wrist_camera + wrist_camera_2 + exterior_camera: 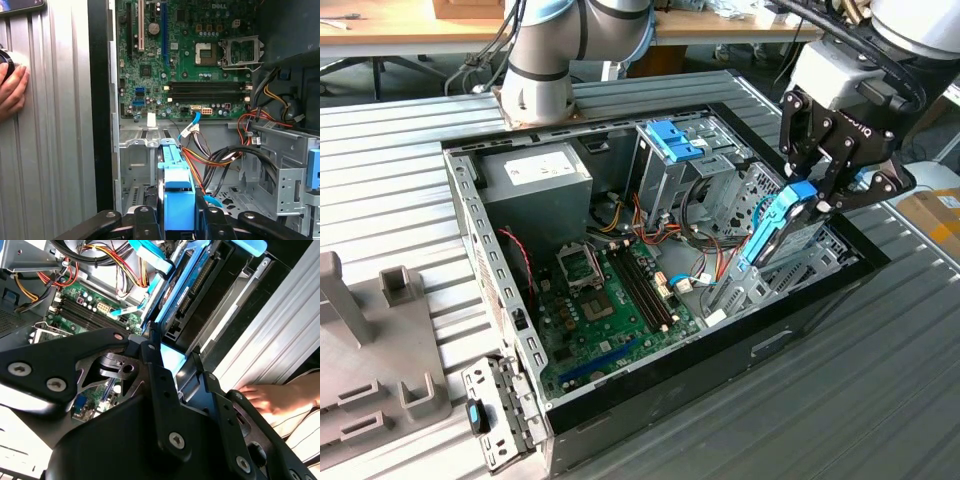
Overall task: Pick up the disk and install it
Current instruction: 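Insert the disk into the insertion slot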
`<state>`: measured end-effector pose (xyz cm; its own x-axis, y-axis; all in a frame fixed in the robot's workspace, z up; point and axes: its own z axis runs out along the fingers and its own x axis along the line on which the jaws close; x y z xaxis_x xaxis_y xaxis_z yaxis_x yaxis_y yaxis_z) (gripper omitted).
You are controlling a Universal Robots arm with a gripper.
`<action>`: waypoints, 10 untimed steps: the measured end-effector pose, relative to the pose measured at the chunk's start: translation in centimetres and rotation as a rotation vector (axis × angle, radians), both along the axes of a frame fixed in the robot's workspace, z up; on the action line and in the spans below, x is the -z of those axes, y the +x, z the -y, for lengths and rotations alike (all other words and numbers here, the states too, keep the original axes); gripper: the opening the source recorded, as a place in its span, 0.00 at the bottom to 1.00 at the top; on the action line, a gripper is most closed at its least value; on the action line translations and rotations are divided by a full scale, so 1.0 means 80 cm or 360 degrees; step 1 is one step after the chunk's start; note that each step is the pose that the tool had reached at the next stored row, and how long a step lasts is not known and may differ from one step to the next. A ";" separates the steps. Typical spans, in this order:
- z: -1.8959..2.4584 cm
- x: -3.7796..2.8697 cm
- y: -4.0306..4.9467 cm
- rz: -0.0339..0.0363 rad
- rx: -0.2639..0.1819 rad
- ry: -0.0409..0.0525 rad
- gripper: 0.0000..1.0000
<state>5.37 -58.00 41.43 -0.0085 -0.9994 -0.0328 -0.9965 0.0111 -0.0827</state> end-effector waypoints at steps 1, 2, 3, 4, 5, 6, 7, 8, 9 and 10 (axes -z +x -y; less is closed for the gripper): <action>0.0000 0.0029 0.000 0.0000 0.0000 -0.0001 0.37; 0.0000 0.0053 0.000 0.0000 0.0000 0.0000 0.37; 0.0000 0.0094 0.000 0.0000 0.0000 0.0000 0.37; 0.0000 0.0124 0.000 0.0000 0.0000 0.0000 0.37; 0.0000 0.0141 0.000 0.0000 0.0000 -0.0001 0.37; 0.0000 0.0173 0.000 0.0000 0.0000 -0.0001 0.37; 0.0000 0.0196 0.000 0.0000 0.0000 -0.0001 0.37; 0.0000 0.0211 0.000 0.0000 0.0000 0.0000 0.37; 0.0000 0.0214 0.000 0.0000 0.0000 -0.0001 0.37; 0.0000 0.0213 0.000 0.0000 0.0000 -0.0001 0.37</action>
<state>5.37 -58.00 39.72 -0.0085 -0.9994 -0.0322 -0.9965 0.0111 -0.0826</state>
